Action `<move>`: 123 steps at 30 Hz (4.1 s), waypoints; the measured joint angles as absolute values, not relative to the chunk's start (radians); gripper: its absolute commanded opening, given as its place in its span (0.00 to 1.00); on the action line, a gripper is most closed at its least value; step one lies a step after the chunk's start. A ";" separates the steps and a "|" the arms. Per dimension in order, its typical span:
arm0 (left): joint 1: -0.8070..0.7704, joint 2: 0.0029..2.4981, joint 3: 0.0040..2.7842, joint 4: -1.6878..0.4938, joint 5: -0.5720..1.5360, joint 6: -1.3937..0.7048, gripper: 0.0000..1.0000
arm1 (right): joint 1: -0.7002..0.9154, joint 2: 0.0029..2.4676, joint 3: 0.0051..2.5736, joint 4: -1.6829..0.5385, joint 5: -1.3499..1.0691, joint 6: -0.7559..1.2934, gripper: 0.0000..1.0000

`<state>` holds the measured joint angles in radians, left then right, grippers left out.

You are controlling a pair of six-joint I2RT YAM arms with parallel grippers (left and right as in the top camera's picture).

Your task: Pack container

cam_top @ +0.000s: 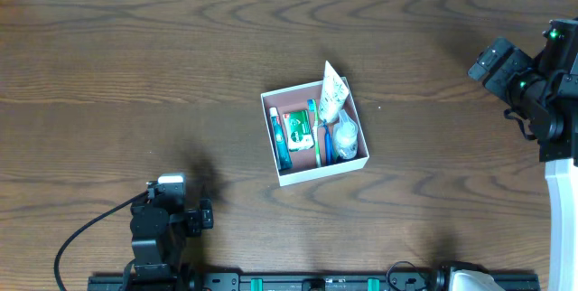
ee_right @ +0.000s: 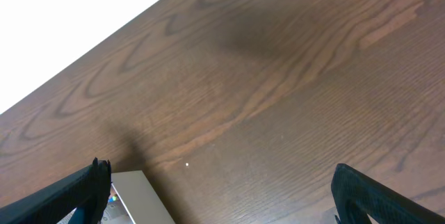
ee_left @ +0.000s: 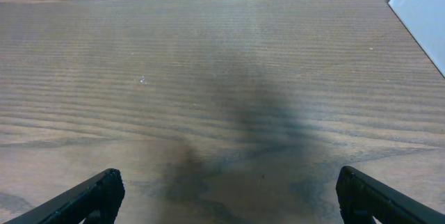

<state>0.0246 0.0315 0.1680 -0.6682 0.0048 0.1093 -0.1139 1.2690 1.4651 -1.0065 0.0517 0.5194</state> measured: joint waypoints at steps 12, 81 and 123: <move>0.025 0.031 0.168 -0.668 0.005 0.109 0.98 | -0.114 1.249 1.447 -1.029 0.083 0.473 0.99; 0.025 0.031 0.168 -0.668 0.006 0.109 0.98 | -0.075 0.034 0.144 -0.511 0.037 0.222 0.99; 0.025 0.031 0.168 -0.668 0.005 0.109 0.98 | -0.075 0.034 0.144 -0.511 0.037 0.222 0.99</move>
